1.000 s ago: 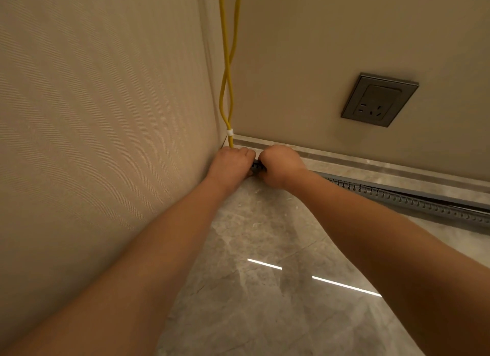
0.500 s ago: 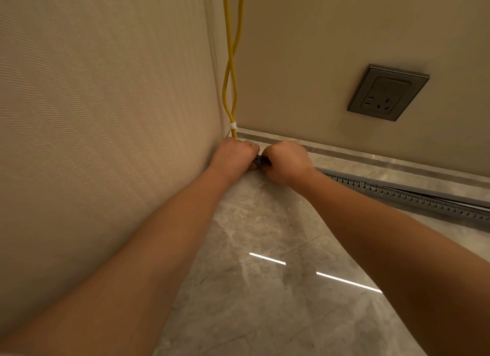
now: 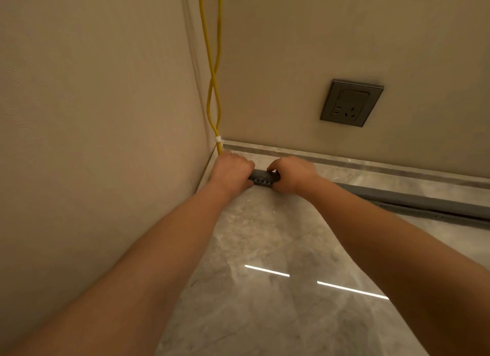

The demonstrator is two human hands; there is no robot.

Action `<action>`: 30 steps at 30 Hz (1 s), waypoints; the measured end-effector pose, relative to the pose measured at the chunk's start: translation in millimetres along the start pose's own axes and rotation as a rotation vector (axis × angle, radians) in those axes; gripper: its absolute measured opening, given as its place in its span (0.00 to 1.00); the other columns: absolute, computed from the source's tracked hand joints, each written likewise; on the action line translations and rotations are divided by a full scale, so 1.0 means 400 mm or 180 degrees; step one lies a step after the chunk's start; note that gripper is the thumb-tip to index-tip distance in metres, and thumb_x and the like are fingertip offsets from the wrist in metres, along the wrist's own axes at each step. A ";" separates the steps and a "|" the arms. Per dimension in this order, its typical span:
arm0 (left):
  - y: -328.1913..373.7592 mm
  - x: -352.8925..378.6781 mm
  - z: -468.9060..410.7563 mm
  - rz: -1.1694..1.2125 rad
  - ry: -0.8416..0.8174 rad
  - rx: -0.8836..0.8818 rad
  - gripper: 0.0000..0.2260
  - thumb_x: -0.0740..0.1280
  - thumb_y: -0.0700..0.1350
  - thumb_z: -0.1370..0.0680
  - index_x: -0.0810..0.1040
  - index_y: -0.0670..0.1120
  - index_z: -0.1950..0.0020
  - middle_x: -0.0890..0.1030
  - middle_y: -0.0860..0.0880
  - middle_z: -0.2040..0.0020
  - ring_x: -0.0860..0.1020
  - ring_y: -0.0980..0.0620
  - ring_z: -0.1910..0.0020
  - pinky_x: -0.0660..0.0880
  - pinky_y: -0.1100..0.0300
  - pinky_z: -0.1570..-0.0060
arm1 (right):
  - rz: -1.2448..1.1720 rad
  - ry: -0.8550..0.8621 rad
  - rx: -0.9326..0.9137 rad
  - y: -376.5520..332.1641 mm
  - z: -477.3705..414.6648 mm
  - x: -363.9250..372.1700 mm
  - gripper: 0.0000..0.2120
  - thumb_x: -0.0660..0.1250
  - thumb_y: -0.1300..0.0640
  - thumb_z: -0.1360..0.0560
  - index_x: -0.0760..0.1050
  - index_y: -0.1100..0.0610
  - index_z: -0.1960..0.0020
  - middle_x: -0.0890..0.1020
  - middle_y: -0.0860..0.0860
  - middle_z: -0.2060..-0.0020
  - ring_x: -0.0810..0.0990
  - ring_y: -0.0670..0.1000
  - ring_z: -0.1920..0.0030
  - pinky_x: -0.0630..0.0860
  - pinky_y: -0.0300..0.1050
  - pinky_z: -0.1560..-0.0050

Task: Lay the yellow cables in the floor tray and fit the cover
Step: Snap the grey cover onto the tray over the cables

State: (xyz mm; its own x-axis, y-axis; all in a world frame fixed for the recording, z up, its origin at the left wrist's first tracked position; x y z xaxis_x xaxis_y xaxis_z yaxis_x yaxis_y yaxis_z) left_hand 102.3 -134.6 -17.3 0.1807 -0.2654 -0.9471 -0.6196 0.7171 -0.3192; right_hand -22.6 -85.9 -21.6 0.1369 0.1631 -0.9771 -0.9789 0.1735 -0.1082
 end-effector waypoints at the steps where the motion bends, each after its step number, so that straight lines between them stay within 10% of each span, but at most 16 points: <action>1: 0.018 -0.009 -0.002 0.0007 -0.0046 0.0062 0.13 0.65 0.56 0.24 0.78 0.49 0.46 0.82 0.47 0.50 0.79 0.46 0.49 0.69 0.54 0.51 | -0.0004 -0.0006 0.0022 0.007 0.011 -0.001 0.13 0.67 0.52 0.28 0.79 0.45 0.44 0.82 0.50 0.52 0.79 0.54 0.52 0.71 0.44 0.61; 30: 0.733 -0.265 -0.137 0.0497 -0.0301 0.0195 0.13 0.65 0.47 0.22 0.73 0.47 0.38 0.77 0.47 0.43 0.76 0.46 0.44 0.72 0.54 0.53 | -0.0135 0.0132 0.0522 0.634 0.466 -0.040 0.12 0.63 0.57 0.28 0.78 0.49 0.46 0.81 0.50 0.52 0.78 0.55 0.51 0.69 0.44 0.61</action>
State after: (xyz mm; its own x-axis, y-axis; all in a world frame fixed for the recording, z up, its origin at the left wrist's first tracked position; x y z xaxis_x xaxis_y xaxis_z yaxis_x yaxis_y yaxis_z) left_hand -140.4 68.7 -8.5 0.1589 -0.0881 -0.9834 -0.5985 0.7836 -0.1669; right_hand -244.7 136.7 0.7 0.1677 0.1126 -0.9794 -0.9340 0.3361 -0.1213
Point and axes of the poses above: each hand's wrist, its own z-axis away from the middle knuckle, its own x-axis out of the palm, y = z × x, the point moved 4 cm from there along -z, towards the middle knuckle
